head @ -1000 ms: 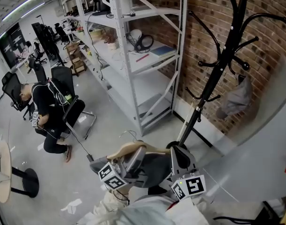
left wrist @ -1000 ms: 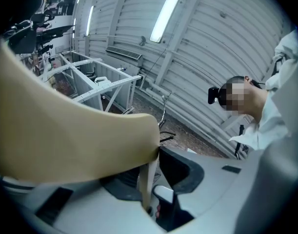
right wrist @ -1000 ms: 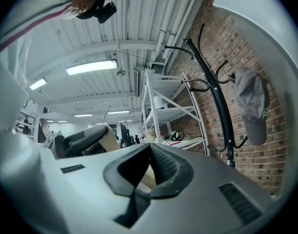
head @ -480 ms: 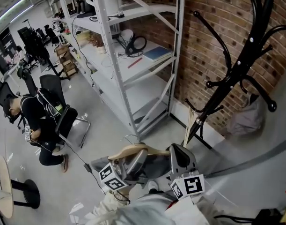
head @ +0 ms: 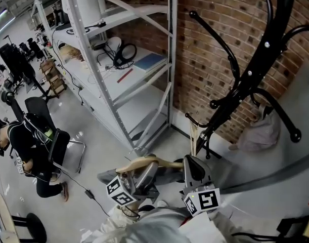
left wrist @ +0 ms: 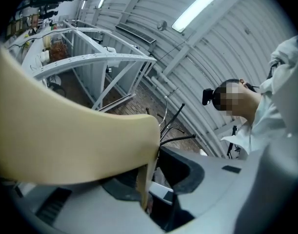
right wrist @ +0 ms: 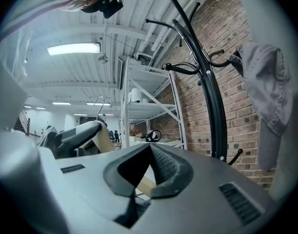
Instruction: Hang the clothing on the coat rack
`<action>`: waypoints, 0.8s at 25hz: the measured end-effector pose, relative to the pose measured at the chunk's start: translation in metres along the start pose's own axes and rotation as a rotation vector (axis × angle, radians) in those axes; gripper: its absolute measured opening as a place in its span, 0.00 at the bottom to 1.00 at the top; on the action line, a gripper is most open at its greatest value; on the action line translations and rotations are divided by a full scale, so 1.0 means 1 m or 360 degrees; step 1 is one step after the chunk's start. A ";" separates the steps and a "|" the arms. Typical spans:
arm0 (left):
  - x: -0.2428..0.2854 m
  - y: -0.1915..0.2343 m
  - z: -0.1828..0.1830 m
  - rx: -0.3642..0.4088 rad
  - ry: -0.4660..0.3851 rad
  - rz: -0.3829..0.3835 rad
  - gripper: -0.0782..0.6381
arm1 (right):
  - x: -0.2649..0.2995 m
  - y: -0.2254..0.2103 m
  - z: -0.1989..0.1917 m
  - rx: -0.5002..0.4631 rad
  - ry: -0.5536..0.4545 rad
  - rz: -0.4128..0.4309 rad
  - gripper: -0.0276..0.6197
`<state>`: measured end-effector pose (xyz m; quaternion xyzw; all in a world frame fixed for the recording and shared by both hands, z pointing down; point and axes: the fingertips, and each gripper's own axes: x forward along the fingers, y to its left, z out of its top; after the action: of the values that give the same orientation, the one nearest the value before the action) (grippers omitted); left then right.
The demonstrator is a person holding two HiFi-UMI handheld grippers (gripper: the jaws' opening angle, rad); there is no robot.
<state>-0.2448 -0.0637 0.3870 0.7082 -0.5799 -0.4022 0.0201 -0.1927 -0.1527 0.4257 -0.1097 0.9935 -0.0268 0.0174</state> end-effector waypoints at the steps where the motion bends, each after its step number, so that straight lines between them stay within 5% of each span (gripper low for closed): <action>1: 0.004 0.002 -0.002 -0.0014 0.0012 -0.0017 0.27 | 0.000 -0.004 0.000 -0.0002 0.0001 -0.0024 0.08; 20: 0.060 0.028 -0.025 -0.0416 0.0320 -0.0465 0.26 | -0.005 -0.039 0.004 -0.0061 0.0015 -0.0622 0.08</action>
<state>-0.2522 -0.1343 0.3847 0.8126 -0.4092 -0.3999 0.1109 -0.1789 -0.1897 0.4239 -0.3007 0.9537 -0.0113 0.0051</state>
